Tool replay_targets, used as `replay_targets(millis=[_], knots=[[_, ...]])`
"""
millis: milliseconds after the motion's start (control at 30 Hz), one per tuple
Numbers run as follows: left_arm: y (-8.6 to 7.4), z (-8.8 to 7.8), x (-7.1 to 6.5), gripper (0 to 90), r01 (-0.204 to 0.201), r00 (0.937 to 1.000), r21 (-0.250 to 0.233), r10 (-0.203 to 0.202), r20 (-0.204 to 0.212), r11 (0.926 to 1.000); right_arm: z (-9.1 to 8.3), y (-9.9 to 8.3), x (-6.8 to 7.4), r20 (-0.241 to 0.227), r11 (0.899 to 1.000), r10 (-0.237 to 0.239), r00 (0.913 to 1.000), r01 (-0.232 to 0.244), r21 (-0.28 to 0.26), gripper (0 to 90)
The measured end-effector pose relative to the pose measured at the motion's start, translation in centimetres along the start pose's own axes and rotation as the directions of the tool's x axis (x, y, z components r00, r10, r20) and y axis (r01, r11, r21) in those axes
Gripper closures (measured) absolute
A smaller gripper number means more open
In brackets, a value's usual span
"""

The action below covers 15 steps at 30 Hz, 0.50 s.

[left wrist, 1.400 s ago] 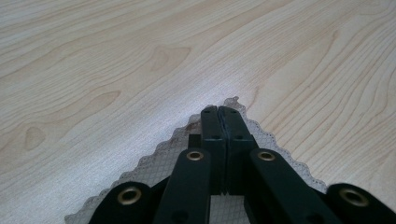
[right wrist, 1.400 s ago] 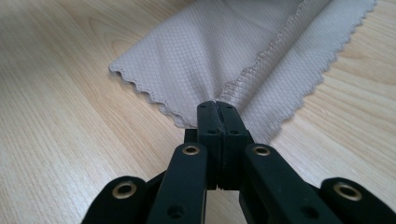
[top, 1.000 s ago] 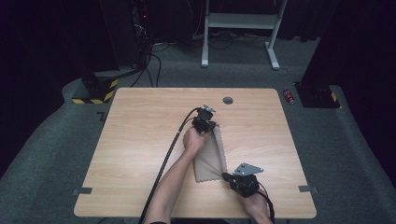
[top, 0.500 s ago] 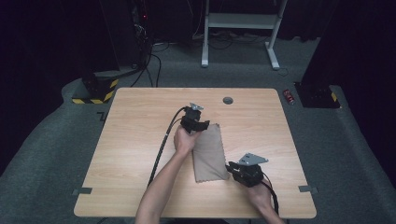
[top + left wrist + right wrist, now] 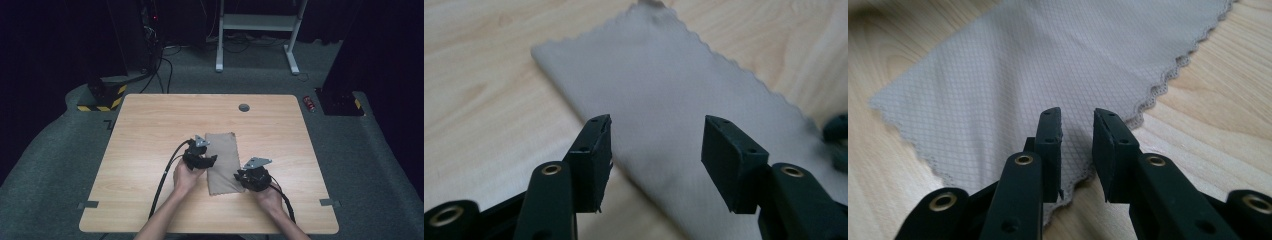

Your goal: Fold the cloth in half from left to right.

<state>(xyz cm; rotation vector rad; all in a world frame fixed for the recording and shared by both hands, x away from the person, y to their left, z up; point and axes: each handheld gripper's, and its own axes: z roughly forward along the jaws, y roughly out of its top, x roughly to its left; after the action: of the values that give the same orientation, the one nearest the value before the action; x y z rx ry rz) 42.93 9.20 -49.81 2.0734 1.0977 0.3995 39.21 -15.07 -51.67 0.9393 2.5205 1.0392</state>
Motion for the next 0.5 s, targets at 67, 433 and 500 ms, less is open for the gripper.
replay_targets(millis=[67,433,500], knots=[[-1.0,-0.8,-0.5,45.2,-0.001,1.0000,0.002,0.001,0.003,1.0000,0.0,0.0,-0.1,-0.002,1.000,0.001,1.0000,-0.001,-0.003,73.5],[-5.6,-3.0,-3.5,42.1,0.003,0.9999,0.040,-0.004,0.016,0.9992,0.1,0.0,-0.3,0.001,1.000,0.003,1.0000,-0.003,-0.007,73.3],[-5.9,-3.2,-3.6,41.9,-0.004,1.0000,0.040,0.004,-0.002,0.9992,0.0,-0.1,-0.4,0.002,1.000,0.005,1.0000,-0.005,-0.007,73.5]])
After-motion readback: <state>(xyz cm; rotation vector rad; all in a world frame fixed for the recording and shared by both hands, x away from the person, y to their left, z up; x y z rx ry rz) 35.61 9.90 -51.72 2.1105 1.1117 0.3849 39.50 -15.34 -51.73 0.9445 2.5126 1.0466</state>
